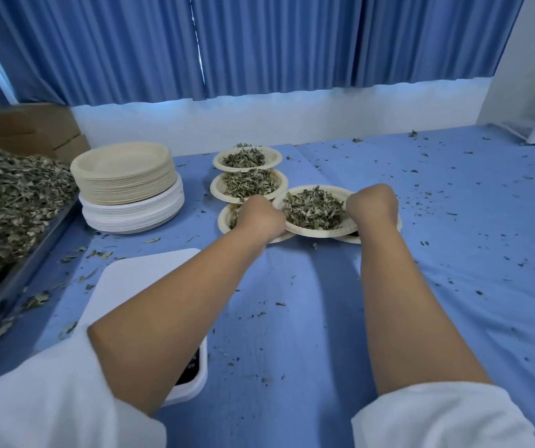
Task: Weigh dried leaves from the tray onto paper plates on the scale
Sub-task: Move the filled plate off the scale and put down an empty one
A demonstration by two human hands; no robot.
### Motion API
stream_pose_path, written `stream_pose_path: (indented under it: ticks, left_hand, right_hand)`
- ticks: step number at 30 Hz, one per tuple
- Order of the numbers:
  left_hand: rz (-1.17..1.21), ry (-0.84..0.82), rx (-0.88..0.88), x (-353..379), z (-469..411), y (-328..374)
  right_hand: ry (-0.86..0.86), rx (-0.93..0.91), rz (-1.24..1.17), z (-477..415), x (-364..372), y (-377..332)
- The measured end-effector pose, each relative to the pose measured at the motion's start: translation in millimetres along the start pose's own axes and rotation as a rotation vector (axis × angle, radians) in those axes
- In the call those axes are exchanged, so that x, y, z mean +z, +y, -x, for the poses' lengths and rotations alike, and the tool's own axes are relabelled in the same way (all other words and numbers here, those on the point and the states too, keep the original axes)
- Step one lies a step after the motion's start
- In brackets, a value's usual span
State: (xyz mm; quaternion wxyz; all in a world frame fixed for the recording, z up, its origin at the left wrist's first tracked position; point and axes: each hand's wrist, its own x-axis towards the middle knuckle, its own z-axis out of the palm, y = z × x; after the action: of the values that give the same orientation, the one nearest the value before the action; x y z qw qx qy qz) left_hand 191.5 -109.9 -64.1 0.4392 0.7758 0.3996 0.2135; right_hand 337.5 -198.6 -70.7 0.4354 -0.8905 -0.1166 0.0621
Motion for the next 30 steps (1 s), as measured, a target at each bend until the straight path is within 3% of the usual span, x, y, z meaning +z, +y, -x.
stream_pose_path:
  ticks: [6,15,23,30]
  left_hand:
    - [0.164,0.09,-0.009,3,-7,0]
    - [-0.058,0.149,0.073,-2,-10,-6]
    - [-0.188,0.173,0.178,-3,-8,-11]
    - [-0.206,0.17,0.192,0,-4,-8]
  right_hand:
    - [0.02,-0.001,-0.037,-2,0,0]
    - [0.057,-0.084,0.097,9,7,-4]
    - [0.127,-0.044,-0.082,25,12,-7]
    - [0.114,-0.026,-0.021,23,14,-6]
